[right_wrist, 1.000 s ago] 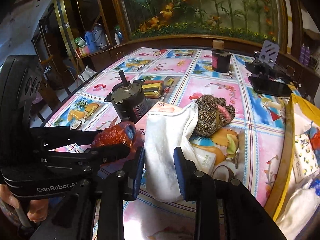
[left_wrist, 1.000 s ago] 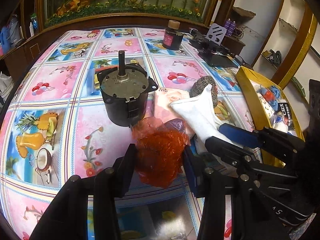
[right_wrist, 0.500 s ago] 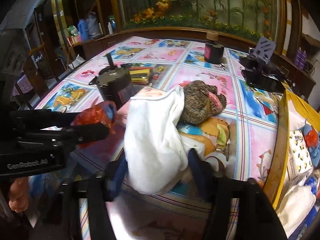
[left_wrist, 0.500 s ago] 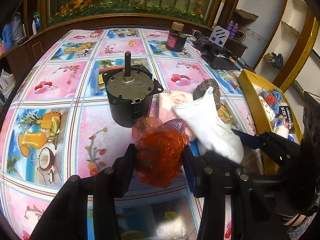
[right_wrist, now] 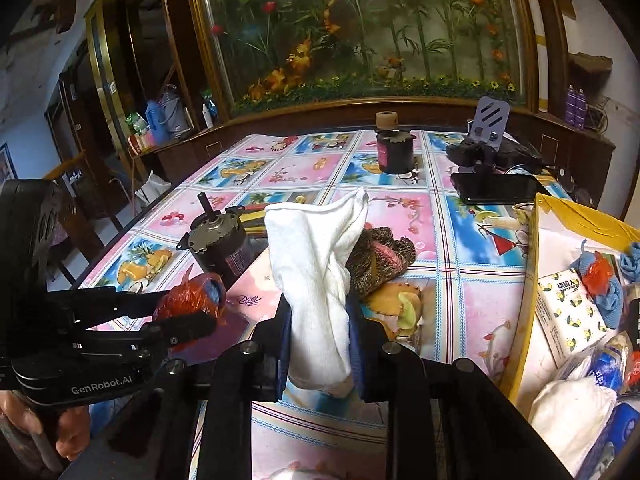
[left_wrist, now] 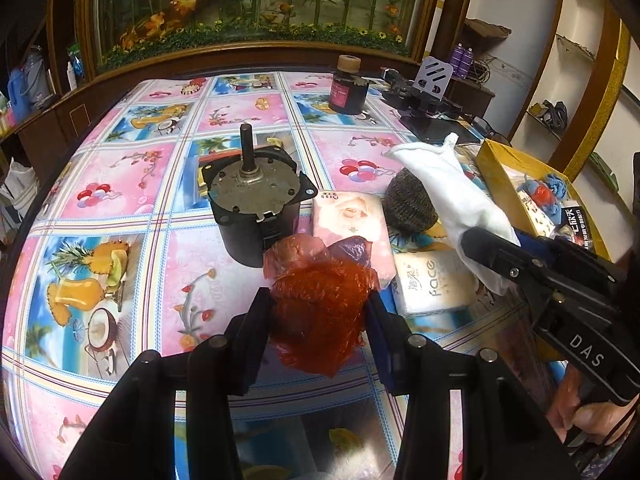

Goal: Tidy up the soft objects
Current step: 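Lift the red mesh bag with the left gripper while the right lifts the white cloth bag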

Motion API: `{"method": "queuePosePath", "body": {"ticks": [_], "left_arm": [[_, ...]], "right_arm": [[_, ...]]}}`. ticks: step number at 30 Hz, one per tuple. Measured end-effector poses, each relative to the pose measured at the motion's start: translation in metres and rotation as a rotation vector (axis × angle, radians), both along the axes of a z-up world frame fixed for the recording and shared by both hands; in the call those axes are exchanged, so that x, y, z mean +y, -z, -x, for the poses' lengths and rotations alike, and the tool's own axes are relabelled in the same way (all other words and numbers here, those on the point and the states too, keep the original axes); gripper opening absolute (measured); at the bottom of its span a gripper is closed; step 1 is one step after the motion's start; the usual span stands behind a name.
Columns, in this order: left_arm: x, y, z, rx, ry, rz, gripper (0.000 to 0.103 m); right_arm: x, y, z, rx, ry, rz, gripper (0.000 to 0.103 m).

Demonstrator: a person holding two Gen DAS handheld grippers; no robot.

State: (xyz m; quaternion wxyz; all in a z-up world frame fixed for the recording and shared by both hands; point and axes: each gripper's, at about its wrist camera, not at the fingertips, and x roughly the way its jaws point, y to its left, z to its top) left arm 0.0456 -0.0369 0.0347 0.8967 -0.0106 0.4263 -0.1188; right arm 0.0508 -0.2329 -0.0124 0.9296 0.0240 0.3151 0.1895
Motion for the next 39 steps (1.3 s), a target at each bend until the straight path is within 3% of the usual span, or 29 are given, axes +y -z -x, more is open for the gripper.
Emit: {"method": "queuePosePath", "body": {"ticks": [9,31,39], "left_arm": [[0.001,-0.006,0.004,-0.076,-0.044,-0.050,0.043],[-0.017,-0.013,0.015,-0.189,-0.049,-0.149,0.043],[-0.011,-0.023,0.021,-0.204,0.001,-0.034,0.043]], "right_arm": [[-0.002,-0.005,0.005,-0.035,-0.004,-0.019,0.026],[-0.017,-0.012,0.007,-0.059,0.024,-0.082,0.027],[-0.032,-0.016,0.008,-0.069,0.081,-0.122,0.027]]}}
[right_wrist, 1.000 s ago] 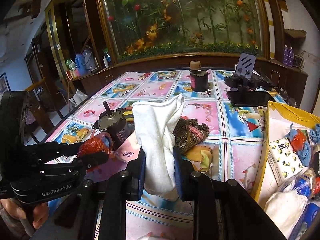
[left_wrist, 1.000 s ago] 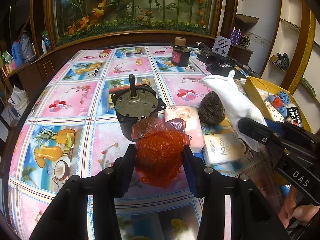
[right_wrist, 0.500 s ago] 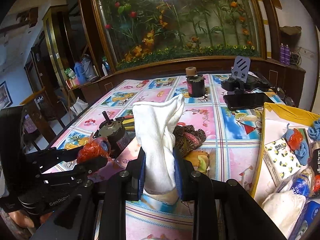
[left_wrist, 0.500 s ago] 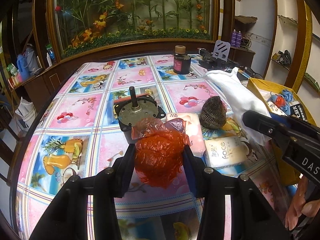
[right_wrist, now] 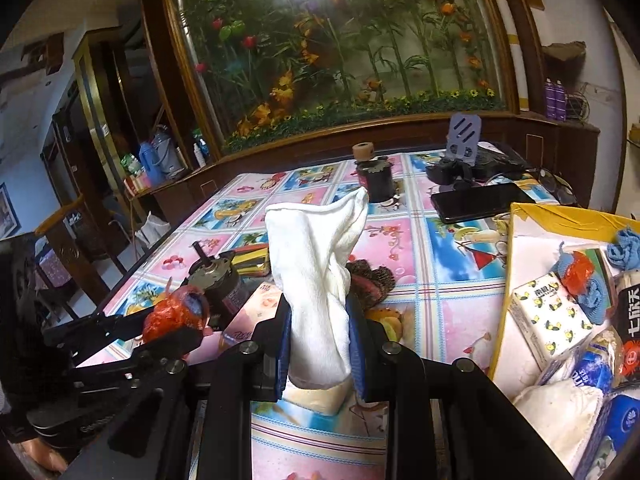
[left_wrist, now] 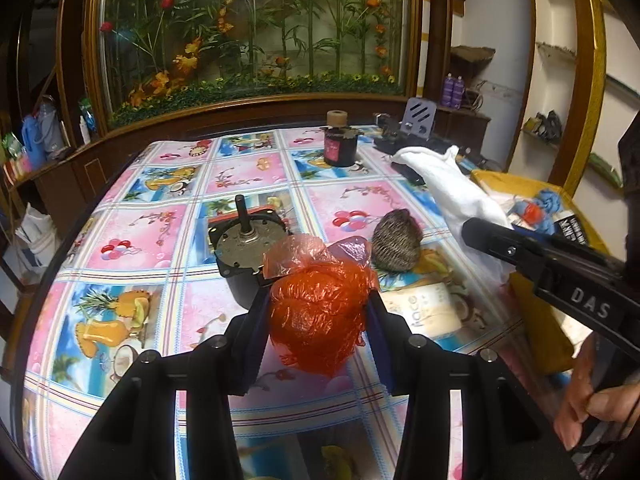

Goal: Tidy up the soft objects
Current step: 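Lift the red mesh bag with the left gripper while the right lifts the white cloth bag, then carry both bags into the yellow box and open both grippers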

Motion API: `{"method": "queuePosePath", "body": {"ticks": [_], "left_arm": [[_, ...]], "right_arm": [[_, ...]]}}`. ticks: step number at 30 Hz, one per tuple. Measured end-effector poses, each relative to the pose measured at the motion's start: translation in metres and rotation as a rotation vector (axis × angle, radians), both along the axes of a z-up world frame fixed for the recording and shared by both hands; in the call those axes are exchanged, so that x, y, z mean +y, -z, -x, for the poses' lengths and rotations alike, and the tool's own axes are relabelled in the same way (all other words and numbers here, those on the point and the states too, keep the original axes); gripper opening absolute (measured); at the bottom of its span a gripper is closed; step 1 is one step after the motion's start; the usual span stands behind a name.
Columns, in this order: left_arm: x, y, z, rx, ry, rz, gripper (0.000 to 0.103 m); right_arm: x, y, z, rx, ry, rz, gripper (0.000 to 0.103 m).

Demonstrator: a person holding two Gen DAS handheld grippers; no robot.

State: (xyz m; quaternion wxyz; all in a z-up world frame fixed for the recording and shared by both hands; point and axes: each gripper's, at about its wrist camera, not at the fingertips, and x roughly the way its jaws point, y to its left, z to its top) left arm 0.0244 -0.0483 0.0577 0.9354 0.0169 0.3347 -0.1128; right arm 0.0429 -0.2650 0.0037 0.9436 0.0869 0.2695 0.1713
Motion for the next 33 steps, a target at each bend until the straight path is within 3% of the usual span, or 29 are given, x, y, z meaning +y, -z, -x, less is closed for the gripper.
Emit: {"method": "queuePosePath", "body": {"ticks": [8,14,18,21,28,33], "left_arm": [[-0.003,-0.004,0.005,-0.022,0.033,0.030,0.043],[0.008,-0.013,0.007,-0.052,0.027,0.110,0.043],[0.025,-0.033,0.014,-0.144,-0.022,0.194,0.044],[0.034,-0.044,0.013,-0.193,-0.069,0.185,0.044],[0.046,-0.050,0.002,-0.175,-0.104,0.220,0.044],[0.021,-0.047,-0.004,-0.140,-0.048,0.211,0.044]], "right_arm": [[-0.032,-0.006,0.001,-0.007,0.087,-0.094,0.026],[-0.072,-0.021,0.010,-0.074,0.209,-0.173,0.026],[-0.103,-0.038,0.022,-0.167,0.320,-0.158,0.026],[-0.125,-0.044,0.031,-0.208,0.394,-0.132,0.026],[-0.154,-0.045,0.038,-0.196,0.429,-0.147,0.026],[-0.168,-0.045,0.039,-0.186,0.451,-0.159,0.028]]}}
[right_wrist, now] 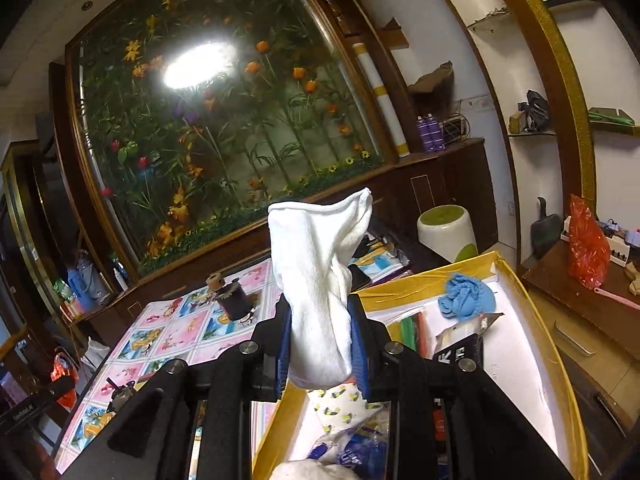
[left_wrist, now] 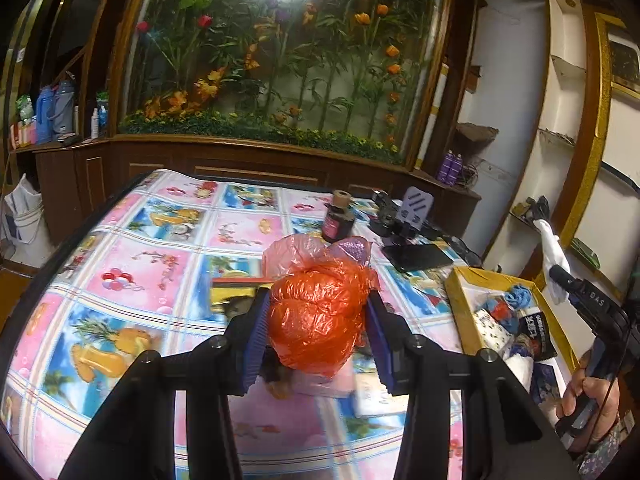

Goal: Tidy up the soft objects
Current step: 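Carry both bags into the yellow box and open both grippers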

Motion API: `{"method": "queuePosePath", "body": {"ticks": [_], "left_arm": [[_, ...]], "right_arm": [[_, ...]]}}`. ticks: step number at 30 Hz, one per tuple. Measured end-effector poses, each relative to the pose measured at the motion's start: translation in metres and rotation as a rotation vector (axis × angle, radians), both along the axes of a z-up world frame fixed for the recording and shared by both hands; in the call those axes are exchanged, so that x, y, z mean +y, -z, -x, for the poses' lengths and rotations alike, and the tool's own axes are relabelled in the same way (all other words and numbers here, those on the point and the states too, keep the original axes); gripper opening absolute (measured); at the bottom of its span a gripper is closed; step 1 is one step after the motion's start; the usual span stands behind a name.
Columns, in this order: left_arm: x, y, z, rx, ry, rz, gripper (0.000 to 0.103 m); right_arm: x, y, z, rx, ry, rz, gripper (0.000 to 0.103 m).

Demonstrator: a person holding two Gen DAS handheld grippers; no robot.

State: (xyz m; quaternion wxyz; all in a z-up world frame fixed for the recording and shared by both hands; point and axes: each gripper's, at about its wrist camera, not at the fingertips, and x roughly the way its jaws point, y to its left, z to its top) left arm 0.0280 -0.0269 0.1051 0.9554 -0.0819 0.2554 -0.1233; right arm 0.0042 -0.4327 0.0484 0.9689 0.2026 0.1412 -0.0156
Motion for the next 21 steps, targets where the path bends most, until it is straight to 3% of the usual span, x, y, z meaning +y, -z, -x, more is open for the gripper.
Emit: {"method": "queuePosePath", "body": {"ticks": [9,18,20,21], "left_arm": [[-0.125,0.015,-0.012,0.120,0.300,-0.021,0.043],[-0.236,0.043,-0.027,0.291,0.496,-0.035,0.045],[-0.246,0.049,-0.027,0.321,0.521,-0.029,0.056],[-0.249,0.051,-0.027,0.327,0.526,-0.021,0.060]], "right_arm": [[-0.040,0.018,-0.012,0.122,0.067,-0.093,0.028],[-0.074,0.035,-0.019,0.221,0.146,-0.162,0.030],[-0.079,0.037,-0.018,0.238,0.172,-0.173,0.057],[-0.083,0.038,-0.016,0.234,0.183,-0.190,0.064]]}}
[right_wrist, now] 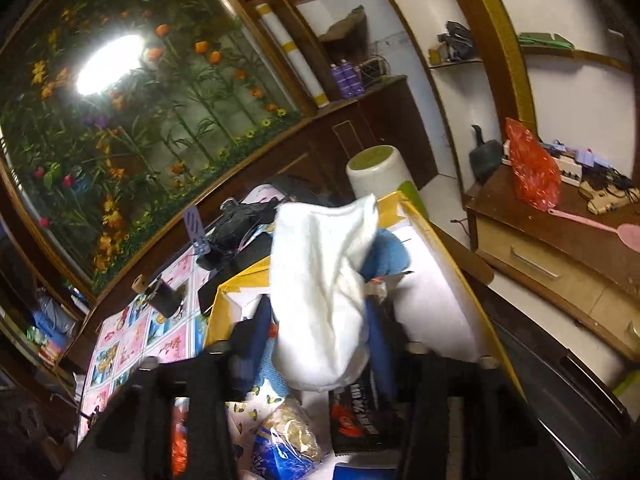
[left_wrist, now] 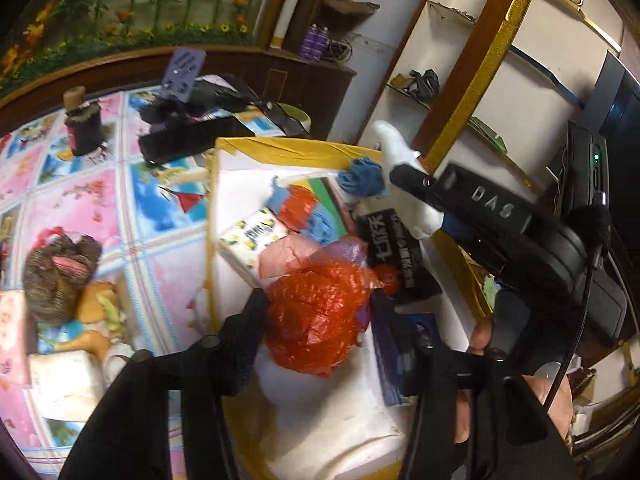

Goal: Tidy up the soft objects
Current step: 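Carry both bags into the yellow box and open both grippers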

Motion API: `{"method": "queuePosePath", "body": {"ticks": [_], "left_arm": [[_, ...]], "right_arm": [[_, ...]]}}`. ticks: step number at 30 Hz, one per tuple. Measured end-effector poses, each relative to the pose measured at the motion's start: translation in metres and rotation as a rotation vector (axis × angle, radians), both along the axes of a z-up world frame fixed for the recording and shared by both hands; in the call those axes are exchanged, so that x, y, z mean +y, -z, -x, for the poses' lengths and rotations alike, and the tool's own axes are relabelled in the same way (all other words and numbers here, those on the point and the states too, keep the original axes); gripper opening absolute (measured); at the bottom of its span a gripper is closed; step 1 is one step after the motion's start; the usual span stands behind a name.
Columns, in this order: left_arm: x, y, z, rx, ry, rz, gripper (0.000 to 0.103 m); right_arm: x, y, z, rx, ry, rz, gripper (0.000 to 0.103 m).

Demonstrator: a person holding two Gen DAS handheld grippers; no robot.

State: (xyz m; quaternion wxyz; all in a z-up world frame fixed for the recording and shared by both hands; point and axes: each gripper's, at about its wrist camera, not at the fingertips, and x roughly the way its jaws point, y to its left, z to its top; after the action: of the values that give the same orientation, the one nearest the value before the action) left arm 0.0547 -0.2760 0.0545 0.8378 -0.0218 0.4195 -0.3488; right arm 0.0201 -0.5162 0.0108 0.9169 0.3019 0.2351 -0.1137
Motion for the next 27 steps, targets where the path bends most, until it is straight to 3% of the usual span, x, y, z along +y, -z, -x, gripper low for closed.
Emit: {"method": "queuePosePath", "body": {"ticks": [2,4,11,16,23,27], "left_arm": [[0.000,-0.001,0.002,-0.017,-0.013,0.007,0.075],[0.000,-0.003,0.005,-0.042,-0.018,0.005,0.079],[0.019,-0.024,0.012,-0.107,-0.039,0.025,0.079],[0.050,-0.043,0.019,-0.159,-0.086,0.034,0.079],[0.137,-0.067,0.023,-0.224,-0.207,0.048,0.079],[0.221,-0.081,0.015,-0.266,-0.379,0.022,0.079]], "right_arm": [[-0.003,-0.004,0.006,-0.021,0.022,0.007,0.082],[-0.002,-0.009,0.011,-0.029,0.044,0.039,0.086],[0.020,-0.033,0.039,-0.232,-0.007,0.115,0.086],[0.046,-0.041,0.039,-0.271,-0.059,0.188,0.086],[0.084,-0.047,0.041,-0.302,-0.107,0.278,0.086],[0.116,-0.044,0.045,-0.309,-0.170,0.285,0.086]]}}
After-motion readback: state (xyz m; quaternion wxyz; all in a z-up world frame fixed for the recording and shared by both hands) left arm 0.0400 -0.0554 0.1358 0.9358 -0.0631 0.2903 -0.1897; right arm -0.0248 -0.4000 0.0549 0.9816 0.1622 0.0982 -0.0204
